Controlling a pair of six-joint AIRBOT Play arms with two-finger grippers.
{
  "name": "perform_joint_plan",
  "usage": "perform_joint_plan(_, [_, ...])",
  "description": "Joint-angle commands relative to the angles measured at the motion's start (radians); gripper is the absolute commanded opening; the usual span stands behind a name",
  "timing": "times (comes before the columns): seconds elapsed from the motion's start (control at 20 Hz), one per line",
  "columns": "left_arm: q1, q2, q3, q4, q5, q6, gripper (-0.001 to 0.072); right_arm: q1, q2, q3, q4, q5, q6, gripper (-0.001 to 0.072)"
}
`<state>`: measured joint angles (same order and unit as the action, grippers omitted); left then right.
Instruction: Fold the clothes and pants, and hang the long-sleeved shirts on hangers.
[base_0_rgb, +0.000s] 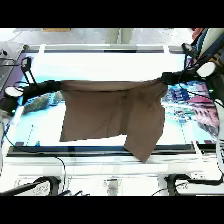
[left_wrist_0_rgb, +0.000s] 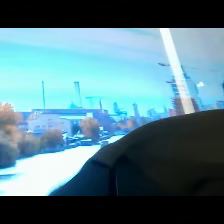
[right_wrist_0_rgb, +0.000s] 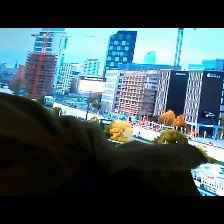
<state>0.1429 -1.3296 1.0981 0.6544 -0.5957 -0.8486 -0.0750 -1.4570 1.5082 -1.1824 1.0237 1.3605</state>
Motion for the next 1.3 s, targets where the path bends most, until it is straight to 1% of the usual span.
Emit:
perform_joint_plan(0.0, [-0.018,-0.08,0.001,-0.073,0.186,0.001,0.0013,0.0,-0.094,0.001,0.0,-0.129,0.0,0.0019])
perform_joint_plan(0.05, [-0.02,-0.079,0.005,-0.073,0.229,0.001,0.0014,0.0,-0.095,0.001,0.0,-0.168,0.0,0.0019])
perform_joint_plan(0.1, [-0.02,-0.08,0.012,-0.072,0.238,0.001,0.0013,0.0,-0.095,0.001,0.0,-0.193,0.0,0.0019])
perform_joint_plan(0.2, [-0.02,-0.08,0.016,-0.068,0.216,0.001,0.0014,0.0,-0.095,0.001,-0.023,-0.2,0.0,0.0019])
perform_joint_plan(0.3, [-0.02,-0.08,0.016,0.0,0.123,0.001,0.0012,0.0,-0.095,0.001,-0.079,-0.153,0.0,0.0018])
perform_joint_plan(0.45, [-0.02,-0.082,0.015,0.198,-0.068,-0.001,0.0012,0.0,-0.1,-0.014,-0.136,-0.016,0.0,0.0019])
perform_joint_plan(0.55, [-0.02,-0.095,0.015,0.33,-0.16,-0.049,0.0012,0.0,-0.101,-0.066,-0.135,0.021,-0.001,0.0019])
perform_joint_plan(0.65, [-0.021,-0.121,0.014,0.411,-0.198,-0.125,0.0012,0.0,-0.101,-0.143,-0.134,0.027,0.0,0.0019])
perform_joint_plan(0.75, [-0.02,-0.149,0.014,0.415,-0.202,-0.176,0.0012,0.0,-0.101,-0.212,-0.134,0.031,0.0,0.0019])
perform_joint_plan(0.95, [-0.028,-0.185,0.014,0.41,-0.202,-0.213,0.0013,0.0,-0.101,-0.261,-0.131,0.028,0.0,0.0022])
perform_joint_plan(1.0, [-0.029,-0.187,0.014,0.411,-0.203,-0.214,0.0064,0.0,-0.101,-0.26,-0.129,0.024,0.0,0.0061])
perform_joint_plan(1.05, [-0.031,-0.186,0.014,0.411,-0.203,-0.214,0.0329,0.0,-0.101,-0.259,-0.126,0.023,0.0,0.0239])
perform_joint_plan(1.1, [-0.031,-0.183,0.014,0.411,-0.203,-0.214,0.0642,0.0,-0.101,-0.259,-0.123,0.024,0.0,0.0453])
perform_joint_plan(1.15, [-0.031,-0.181,0.015,0.411,-0.204,-0.215,0.0694,0.0,-0.1,-0.259,-0.124,0.025,0.0,0.0503])
perform_joint_plan(1.25, [-0.029,-0.158,0.015,0.412,-0.221,-0.215,0.0698,0.0,-0.089,-0.259,-0.133,0.035,0.0,0.0492])
